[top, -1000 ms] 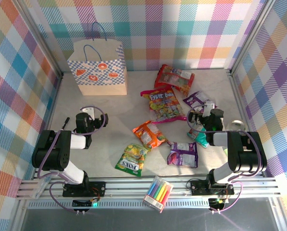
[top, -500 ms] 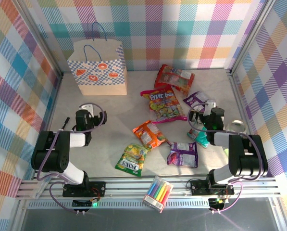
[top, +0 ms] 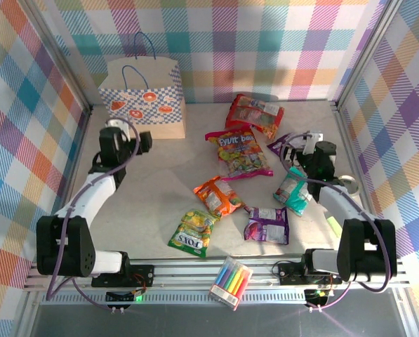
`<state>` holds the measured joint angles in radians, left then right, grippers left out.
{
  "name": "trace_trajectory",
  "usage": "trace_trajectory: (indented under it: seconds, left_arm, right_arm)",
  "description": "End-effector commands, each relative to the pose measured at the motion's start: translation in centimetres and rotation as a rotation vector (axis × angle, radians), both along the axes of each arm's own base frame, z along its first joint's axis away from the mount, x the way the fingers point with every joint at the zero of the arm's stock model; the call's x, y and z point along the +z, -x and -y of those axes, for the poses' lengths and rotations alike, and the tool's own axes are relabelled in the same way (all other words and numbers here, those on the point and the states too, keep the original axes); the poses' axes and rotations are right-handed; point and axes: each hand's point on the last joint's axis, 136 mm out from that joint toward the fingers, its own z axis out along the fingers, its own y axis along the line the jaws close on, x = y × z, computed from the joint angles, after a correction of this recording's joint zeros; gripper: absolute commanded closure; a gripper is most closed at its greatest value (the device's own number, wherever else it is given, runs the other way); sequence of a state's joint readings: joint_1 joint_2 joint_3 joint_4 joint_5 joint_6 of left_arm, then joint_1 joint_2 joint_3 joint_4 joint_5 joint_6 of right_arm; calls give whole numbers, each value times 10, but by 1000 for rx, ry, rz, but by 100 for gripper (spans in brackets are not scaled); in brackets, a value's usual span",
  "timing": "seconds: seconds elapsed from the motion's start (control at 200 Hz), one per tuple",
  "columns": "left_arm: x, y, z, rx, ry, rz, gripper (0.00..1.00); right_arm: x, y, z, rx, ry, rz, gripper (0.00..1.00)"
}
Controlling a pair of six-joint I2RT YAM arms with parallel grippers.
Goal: Place the snacks into the paper bag
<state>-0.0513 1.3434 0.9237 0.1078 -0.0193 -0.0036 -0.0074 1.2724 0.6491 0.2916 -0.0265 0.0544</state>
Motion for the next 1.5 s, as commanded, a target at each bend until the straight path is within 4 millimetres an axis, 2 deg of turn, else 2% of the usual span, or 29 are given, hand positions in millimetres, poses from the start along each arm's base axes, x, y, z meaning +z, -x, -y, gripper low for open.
trace_trajectory:
  seconds: [0.0, 0.285, 0.52, 0.69, 0.895, 1.225, 1.495]
  left_arm:
    - [15, 10, 6, -9, 30, -116, 7]
    - [67, -7, 0, 60, 94, -64, 13]
    - [102, -24, 10, 22, 152, 22, 14]
    - [106, -44, 16, 2, 186, 21, 22]
    - [114, -63, 31, -44, 217, 51, 24]
    - [117, -97, 62, -85, 193, 60, 26]
    - [120, -121, 61, -43, 152, 57, 29]
  right_arm:
    - [14, 1, 2, -33, -53, -46, 1]
    - [49, 4, -8, -6, -113, -53, 1]
    - [76, 12, -12, 0, -92, -50, 1]
    - [87, 12, -19, 13, -130, -39, 1]
    - [91, 9, -25, 19, -174, -75, 1]
    - [85, 11, -36, 21, -196, -112, 1]
    - [79, 18, -38, 39, -153, -126, 1]
